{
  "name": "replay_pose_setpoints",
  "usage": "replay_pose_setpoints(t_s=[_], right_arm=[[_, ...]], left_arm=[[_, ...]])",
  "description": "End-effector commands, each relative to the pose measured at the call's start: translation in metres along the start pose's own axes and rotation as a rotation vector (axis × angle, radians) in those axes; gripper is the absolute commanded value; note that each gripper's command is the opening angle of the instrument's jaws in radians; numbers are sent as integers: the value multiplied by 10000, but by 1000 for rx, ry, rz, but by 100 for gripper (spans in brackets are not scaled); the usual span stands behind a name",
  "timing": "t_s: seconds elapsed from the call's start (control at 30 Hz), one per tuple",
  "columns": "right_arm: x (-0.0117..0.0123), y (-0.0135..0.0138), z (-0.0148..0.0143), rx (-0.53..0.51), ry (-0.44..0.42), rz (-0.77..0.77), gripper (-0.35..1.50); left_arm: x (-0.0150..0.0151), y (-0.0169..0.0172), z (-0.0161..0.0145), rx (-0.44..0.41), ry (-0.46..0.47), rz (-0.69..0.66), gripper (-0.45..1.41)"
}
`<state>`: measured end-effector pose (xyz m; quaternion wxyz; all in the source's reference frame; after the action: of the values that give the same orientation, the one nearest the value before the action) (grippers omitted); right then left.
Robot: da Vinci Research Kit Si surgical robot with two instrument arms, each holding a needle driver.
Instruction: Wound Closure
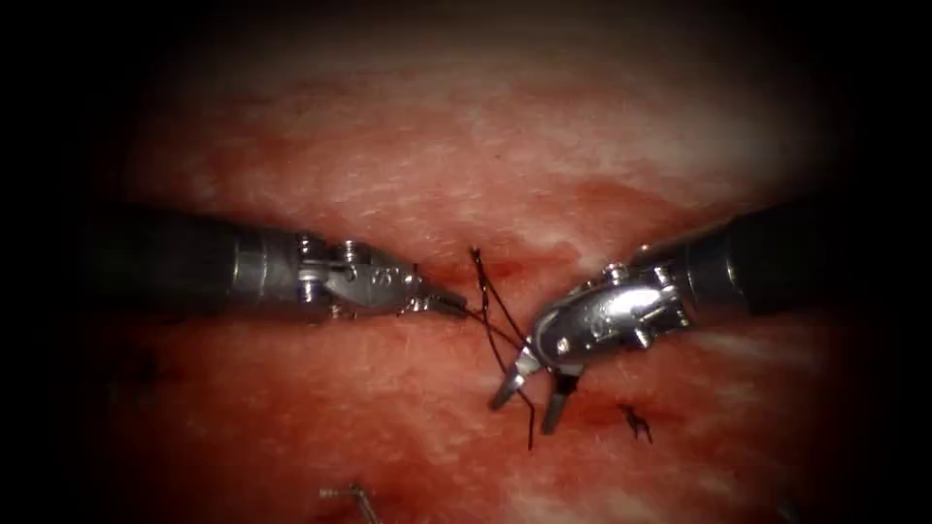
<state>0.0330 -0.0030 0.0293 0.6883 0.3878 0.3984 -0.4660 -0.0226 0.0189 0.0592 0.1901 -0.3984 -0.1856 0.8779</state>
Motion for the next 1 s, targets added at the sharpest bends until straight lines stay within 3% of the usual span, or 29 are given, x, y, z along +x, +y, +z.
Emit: replay_pose_setpoints(t_s=[0.03,0.27,0.3,0.4,0.63,0.8,1.0], right_arm=[[-3,1,13,9,-3,-7,38],[-4,2,29,27,-8,-9,26],[-5,2,30,29,-7,-10,17],[-6,4,35,64,-21,-7,-33],[-13,9,33,108,-49,39,-35],[-18,21,20,42,-61,56,-35],[-15,38,-23,-123,29,147,-35]], left_arm=[[-2,2,8,0,-1,-2,-45],[-3,2,7,-1,-1,-1,-45],[-3,2,7,-1,-1,-1,-45],[-3,3,7,-1,-1,-7,-45],[-4,4,5,-3,-1,-6,-45],[-5,5,6,-2,-1,-11,-45],[-12,16,8,1,-2,-8,-45]])
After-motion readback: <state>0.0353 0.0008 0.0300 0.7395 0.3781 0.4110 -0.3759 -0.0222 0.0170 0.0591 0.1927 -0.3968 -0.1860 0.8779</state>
